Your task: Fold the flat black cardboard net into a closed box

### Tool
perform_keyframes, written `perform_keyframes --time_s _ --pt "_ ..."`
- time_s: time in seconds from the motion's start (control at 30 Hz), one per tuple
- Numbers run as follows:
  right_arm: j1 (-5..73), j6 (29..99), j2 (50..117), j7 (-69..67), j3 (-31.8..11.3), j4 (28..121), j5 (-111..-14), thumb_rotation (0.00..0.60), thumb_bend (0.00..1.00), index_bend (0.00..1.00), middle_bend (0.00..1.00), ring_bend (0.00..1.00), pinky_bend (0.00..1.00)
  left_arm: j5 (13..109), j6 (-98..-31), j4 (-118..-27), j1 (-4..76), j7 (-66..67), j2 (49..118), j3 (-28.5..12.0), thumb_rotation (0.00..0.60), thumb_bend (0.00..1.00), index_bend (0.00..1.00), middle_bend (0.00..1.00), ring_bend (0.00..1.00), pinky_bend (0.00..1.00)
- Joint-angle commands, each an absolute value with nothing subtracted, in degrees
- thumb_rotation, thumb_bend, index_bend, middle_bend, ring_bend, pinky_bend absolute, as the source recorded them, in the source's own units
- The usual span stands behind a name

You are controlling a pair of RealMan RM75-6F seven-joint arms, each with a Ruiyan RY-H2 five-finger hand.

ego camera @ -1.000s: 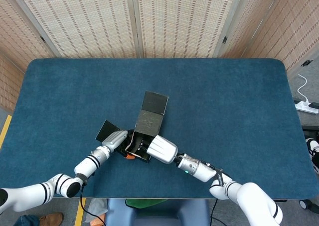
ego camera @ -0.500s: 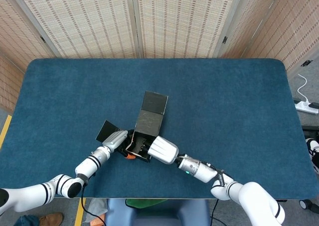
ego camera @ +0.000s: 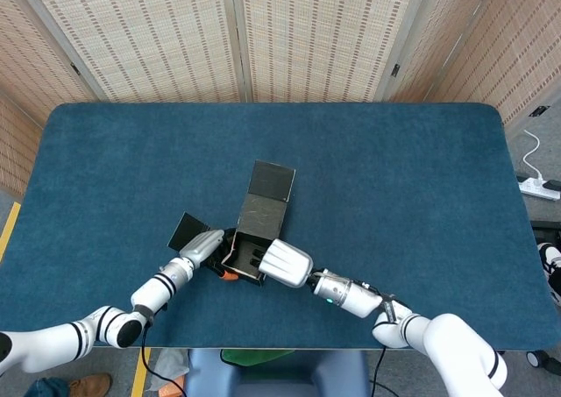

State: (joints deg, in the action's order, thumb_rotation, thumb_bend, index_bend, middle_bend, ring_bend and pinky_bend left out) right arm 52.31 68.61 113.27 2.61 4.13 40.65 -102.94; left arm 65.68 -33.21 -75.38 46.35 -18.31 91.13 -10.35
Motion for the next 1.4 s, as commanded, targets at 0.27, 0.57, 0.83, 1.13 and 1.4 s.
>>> perform_keyframes --time_s 0.27,0.57,0.83,1.13,1.4 --pt "53.98 66.39 108.62 4.43 2.97 47.17 -102.51 0.6 0.55 0.88 0.94 0.82 1.0 65.55 -34.2 -75.37 45.83 -18.07 91.09 -10.29 0.6 0.16 0.36 0.41 0.52 0.51" --pt "53.8 67.92 106.92 5.65 3.86 46.66 -104.17 0.6 0.26 0.63 0.56 0.74 1.0 64.63 -35.62 -76.24 45.35 -16.79 91.19 -10.4 0.6 0.16 0.3 0.32 0.38 0.5" --pt "52.64 70.48 106.28 3.72 3.69 45.61 -104.16 0.6 0.01 0.01 0.06 0.7 1.0 63.12 -37.44 -77.95 45.0 -13.94 91.11 -10.37 0.6 0.17 0.12 0.12 0.1 0.32" --pt "49.4 74.77 102.77 2.51 2.24 49.57 -102.1 0.6 0.0 0.0 0.0 0.68 1.0 62.17 -40.28 -82.15 43.86 -11.14 89.13 -10.21 0.6 0.17 0.0 0.0 0.0 0.13" --pt "39.07 71.52 92.86 -2.95 2.79 75.25 -89.39 0.6 0.0 0.0 0.12 0.68 1.0 67.42 -47.94 -88.99 39.38 -11.17 83.6 -9.0 0.6 0.16 0.0 0.0 0.0 0.1"
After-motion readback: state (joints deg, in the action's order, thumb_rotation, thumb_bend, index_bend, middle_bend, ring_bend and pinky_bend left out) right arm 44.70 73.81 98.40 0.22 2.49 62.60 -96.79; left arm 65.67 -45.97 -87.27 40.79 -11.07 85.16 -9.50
